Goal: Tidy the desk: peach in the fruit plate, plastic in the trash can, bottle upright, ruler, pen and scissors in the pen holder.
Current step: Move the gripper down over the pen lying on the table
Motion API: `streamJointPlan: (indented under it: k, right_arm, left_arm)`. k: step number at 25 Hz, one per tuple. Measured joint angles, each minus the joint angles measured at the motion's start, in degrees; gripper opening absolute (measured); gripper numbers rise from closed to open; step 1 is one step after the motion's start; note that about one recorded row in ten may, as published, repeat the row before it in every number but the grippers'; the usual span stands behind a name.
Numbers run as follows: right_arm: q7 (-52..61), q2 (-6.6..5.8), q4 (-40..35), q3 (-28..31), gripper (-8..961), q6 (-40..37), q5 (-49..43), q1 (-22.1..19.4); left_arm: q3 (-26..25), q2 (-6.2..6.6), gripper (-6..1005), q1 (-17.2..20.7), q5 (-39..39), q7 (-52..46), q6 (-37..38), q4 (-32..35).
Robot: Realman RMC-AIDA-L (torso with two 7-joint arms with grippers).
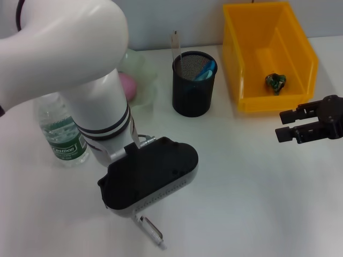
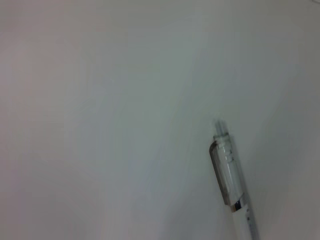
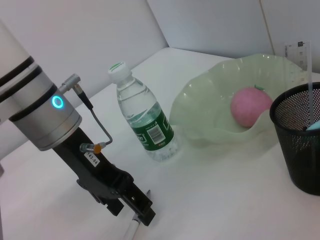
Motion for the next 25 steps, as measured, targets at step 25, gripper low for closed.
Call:
streamJointPlan:
  k: [25]
  right_arm:
    - [0.0, 0.18, 0.3, -0.1, 689, 0.7, -0.5, -0.8]
  left_arm:
    - [-0.5, 0.0, 843, 0.8, -0.4, -7.1, -0.6, -2.5]
